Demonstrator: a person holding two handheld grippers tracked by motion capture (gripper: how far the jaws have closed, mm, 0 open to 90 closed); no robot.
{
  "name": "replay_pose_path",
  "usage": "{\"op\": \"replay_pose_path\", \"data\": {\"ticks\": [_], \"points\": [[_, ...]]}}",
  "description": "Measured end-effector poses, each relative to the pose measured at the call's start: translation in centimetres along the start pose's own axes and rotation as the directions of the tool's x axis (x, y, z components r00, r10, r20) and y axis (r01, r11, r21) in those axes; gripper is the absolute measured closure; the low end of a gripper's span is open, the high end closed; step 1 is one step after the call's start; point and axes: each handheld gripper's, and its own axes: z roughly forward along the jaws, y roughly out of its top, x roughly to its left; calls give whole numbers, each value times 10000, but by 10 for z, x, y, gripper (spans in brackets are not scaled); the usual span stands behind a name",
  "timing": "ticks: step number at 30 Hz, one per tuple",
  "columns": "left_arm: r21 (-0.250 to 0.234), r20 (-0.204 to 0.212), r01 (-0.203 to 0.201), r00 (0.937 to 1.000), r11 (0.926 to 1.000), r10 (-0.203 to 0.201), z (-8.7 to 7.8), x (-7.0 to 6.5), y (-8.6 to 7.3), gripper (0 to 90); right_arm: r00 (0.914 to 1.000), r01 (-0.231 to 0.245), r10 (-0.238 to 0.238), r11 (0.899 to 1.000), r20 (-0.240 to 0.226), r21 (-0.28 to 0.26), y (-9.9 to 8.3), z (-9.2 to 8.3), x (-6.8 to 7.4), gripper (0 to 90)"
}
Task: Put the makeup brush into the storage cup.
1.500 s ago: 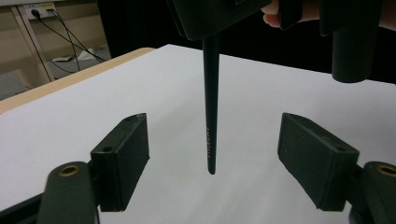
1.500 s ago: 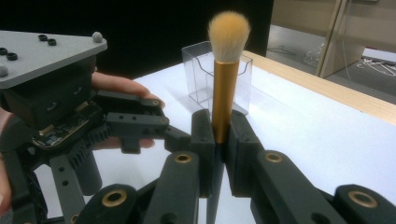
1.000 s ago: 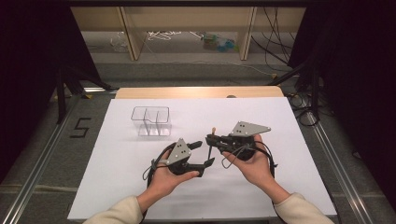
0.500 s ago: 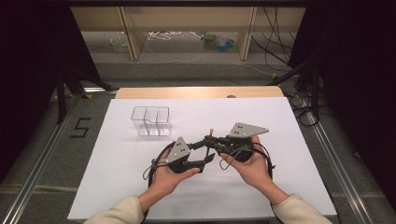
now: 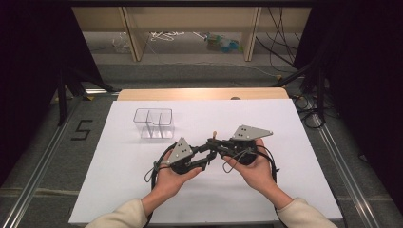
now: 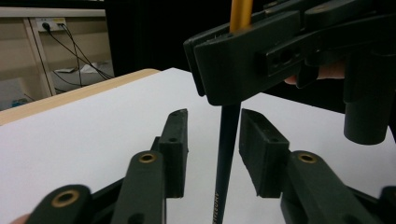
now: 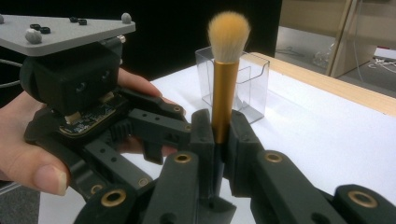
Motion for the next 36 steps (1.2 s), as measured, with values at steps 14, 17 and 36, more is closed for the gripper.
{"op": "replay_pose_path", "data": {"ticks": [14, 17, 36], "points": [[-43, 212, -192, 9996, 9998, 193, 0, -2, 1, 823, 10000, -56, 56, 9999, -25, -90, 0, 0, 0, 833], [-15, 229, -146, 9996, 9999, 146, 0, -2, 1, 826, 10000, -92, 92, 9999, -18, -111, 0, 0, 0, 832], [-112, -196, -420, 9989, 9991, 418, -5, 5, 2, 827, 9972, -515, 535, 9979, 524, -393, 2, -7, -4, 413]]}}
